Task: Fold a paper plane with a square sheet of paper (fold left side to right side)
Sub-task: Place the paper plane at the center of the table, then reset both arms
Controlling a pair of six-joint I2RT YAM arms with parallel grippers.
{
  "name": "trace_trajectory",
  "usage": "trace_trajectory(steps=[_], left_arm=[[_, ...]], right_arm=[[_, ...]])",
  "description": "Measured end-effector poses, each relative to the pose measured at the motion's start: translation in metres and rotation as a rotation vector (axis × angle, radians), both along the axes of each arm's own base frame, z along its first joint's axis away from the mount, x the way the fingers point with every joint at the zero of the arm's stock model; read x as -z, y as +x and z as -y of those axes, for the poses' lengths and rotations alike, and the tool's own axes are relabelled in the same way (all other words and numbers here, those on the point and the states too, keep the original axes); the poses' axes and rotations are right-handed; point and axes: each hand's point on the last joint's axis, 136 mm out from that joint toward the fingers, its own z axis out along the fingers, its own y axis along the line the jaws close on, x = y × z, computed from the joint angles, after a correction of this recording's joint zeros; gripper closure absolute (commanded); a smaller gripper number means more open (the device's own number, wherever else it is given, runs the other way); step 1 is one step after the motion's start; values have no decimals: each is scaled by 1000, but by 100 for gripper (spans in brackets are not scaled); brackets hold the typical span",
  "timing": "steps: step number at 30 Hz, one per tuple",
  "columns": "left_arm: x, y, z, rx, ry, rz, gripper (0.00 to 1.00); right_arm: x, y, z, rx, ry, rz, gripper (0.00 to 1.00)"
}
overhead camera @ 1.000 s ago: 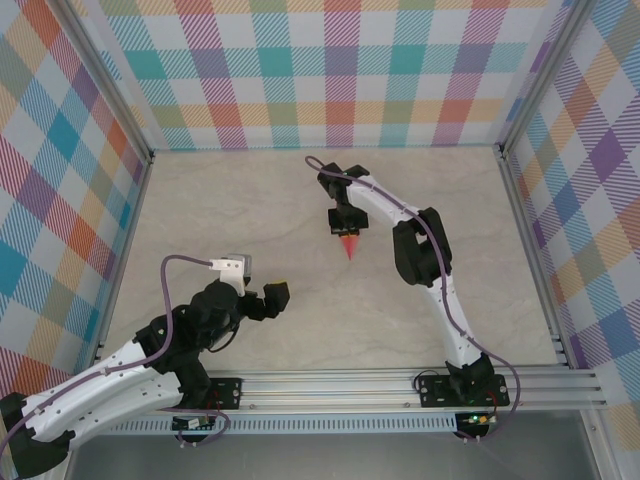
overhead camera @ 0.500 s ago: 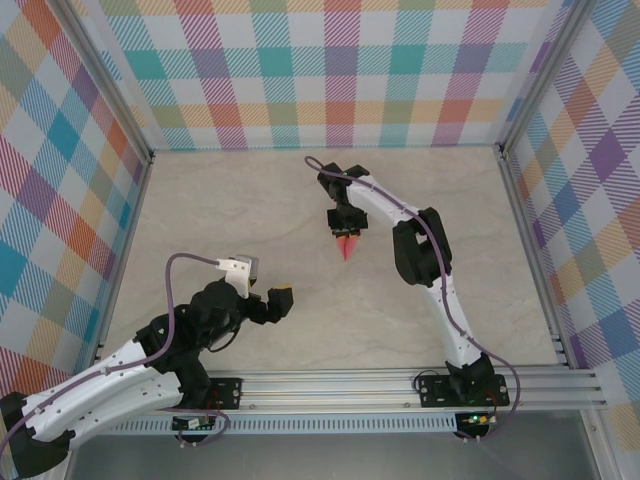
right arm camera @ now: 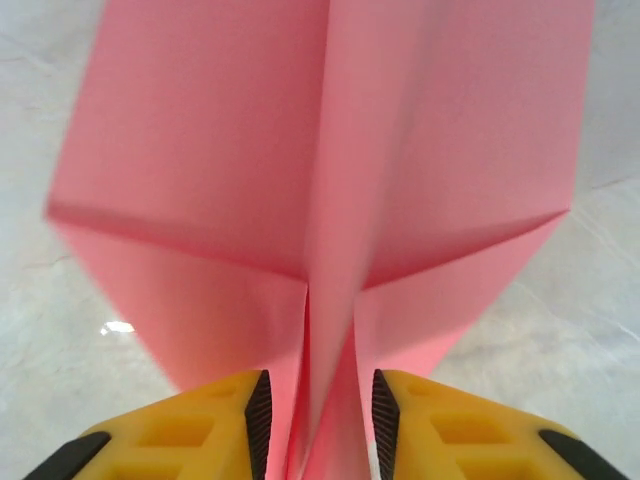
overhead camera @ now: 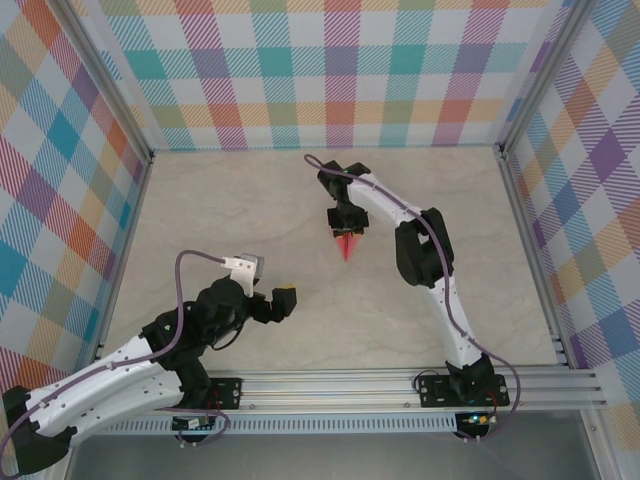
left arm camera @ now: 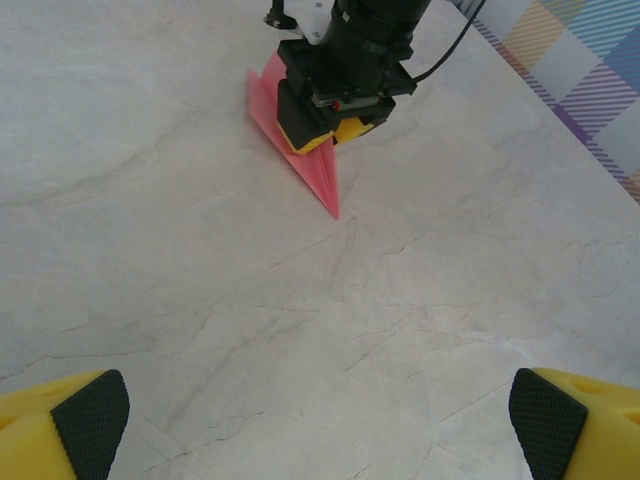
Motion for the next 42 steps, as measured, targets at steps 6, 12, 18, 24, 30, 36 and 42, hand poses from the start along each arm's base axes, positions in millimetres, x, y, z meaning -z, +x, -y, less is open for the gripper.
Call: trace_trajectory(steps=[6, 12, 18, 24, 30, 36, 42], left_arm=[[-3, 9, -8, -50, -4, 13, 0], [-9, 38, -44, -230, -10, 40, 0], [-14, 83, -104, -506, 23, 61, 0], [4, 120, -168, -770, 177, 95, 0], [52, 131, -197, -841, 363, 61, 0], [105, 135, -196, -759, 473, 29, 0], [109, 153, -182, -655, 433, 103, 0]], right_arm=[[-53, -5, 0, -20, 30, 81, 56], [-119, -38, 30, -41, 69, 224, 35], [-176, -76, 88, -26, 141, 504, 0], [-146, -91, 194, 196, 122, 691, 0], [-58, -107, 258, 306, 68, 715, 0], [-13, -96, 256, 232, 71, 717, 0], [-36, -55, 243, 130, 127, 900, 0]])
